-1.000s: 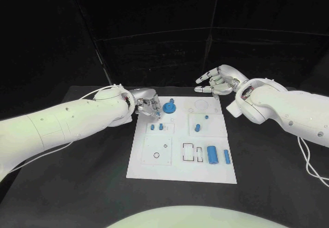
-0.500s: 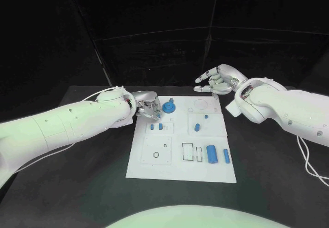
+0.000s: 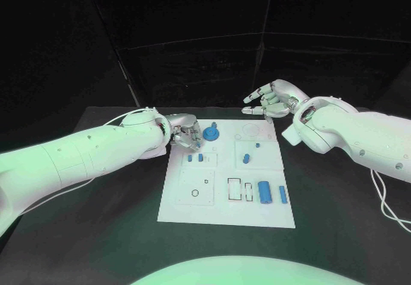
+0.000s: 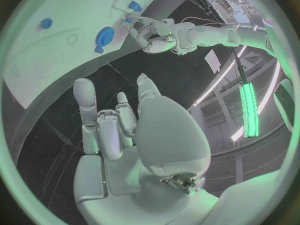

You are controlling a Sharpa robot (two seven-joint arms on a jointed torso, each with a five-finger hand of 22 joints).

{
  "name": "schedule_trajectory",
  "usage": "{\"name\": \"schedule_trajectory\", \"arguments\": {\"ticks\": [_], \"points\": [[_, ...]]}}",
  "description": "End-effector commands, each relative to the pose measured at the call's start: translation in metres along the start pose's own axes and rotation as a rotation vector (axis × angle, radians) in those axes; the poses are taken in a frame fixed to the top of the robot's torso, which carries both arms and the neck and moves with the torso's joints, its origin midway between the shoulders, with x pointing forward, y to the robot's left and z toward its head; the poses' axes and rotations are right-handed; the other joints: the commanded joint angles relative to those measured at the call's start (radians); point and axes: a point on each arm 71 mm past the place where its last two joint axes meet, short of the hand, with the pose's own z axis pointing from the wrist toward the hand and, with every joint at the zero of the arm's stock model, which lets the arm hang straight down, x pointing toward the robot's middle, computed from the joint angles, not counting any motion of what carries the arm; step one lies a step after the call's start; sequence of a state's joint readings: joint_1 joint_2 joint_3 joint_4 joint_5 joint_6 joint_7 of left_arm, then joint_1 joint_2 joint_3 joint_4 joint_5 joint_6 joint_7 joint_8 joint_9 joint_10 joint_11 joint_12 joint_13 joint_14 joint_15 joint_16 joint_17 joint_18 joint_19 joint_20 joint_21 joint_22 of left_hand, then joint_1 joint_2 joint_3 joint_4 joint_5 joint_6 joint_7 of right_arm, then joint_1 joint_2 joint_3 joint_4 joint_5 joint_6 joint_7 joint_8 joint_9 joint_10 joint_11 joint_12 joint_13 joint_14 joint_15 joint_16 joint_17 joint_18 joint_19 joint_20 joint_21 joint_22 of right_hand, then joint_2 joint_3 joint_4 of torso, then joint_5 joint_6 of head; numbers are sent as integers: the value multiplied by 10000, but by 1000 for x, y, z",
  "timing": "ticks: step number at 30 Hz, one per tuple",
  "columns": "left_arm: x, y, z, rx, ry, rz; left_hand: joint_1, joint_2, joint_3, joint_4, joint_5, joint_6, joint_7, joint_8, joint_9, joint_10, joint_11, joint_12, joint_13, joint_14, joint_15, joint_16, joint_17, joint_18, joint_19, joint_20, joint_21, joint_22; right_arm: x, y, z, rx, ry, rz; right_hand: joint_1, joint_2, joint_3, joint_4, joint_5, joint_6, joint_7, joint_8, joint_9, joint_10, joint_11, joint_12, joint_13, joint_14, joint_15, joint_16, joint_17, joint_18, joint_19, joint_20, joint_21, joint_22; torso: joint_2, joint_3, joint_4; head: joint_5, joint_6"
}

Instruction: Assemble the parts on the task board

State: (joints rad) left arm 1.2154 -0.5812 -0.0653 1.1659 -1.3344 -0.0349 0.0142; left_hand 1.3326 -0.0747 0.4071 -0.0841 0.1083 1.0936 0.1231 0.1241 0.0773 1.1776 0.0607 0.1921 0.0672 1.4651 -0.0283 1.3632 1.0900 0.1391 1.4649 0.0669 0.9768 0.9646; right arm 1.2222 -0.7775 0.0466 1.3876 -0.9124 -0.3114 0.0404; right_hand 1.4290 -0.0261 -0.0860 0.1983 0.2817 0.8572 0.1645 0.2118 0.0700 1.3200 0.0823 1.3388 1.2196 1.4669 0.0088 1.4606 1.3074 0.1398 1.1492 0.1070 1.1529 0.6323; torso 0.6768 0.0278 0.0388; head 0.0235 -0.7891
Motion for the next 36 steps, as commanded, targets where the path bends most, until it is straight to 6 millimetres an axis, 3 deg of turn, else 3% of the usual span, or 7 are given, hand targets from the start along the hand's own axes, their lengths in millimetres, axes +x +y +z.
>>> {"name": "schedule_trajectory", "arguments": {"ticks": [1, 16, 30, 36], "points": [[1, 1, 0, -109, 162, 40, 7, -106, 67, -6, -58, 58, 20, -44, -8, 51, -10, -57, 17, 244, 11, 15, -15, -150, -14, 8, 32, 10, 0, 2, 0, -117, 26, 23, -57, 71, -35, -21, 42, -40, 10, 52, -1, -38, -39, 32, -4, 515, -90, -54, 219, 199, -20, -13, -69, -11, -5, -1, 2, 2, -6], [0, 0, 1, -108, 100, 177, -4, -130, 82, -16, -61, 53, 32, -62, -14, 65, -4, -81, 20, 241, 14, 17, -15, -152, -19, 10, 40, 24, 0, 2, 0, -122, 27, 24, -57, 71, -35, -21, 42, -40, 10, 52, -1, -38, -39, 32, -4, 515, -90, -54, 219, 199, -20, -13, -69, -11, -1, -1, 1, 3, -6], [0, -1, 3, -26, 86, 182, -174, -282, 293, -27, -62, -513, 103, -549, -133, 131, 7, -358, 39, 227, 31, 33, -65, -160, -37, 34, 90, 126, 0, 2, 0, -117, 25, 23, -57, 71, -35, -21, 42, -40, 10, 52, -1, -38, -39, 32, -4, 515, -90, -54, 219, 199, -20, -13, -69, -11, 0, 3, 1, -15, -30], [1, -1, 3, -48, 184, 182, -216, -329, 313, -24, -66, -582, 105, -591, -134, 86, 13, -428, 32, 220, 29, 24, -97, -161, -40, 33, 95, 140, -1, 2, 0, -109, 20, 21, -57, 71, -35, -21, 42, -40, 10, 52, -1, -38, -39, 32, -4, 515, -90, -54, 219, 199, -20, -13, -69, -11, -3, 3, 3, -23, -43]]}}
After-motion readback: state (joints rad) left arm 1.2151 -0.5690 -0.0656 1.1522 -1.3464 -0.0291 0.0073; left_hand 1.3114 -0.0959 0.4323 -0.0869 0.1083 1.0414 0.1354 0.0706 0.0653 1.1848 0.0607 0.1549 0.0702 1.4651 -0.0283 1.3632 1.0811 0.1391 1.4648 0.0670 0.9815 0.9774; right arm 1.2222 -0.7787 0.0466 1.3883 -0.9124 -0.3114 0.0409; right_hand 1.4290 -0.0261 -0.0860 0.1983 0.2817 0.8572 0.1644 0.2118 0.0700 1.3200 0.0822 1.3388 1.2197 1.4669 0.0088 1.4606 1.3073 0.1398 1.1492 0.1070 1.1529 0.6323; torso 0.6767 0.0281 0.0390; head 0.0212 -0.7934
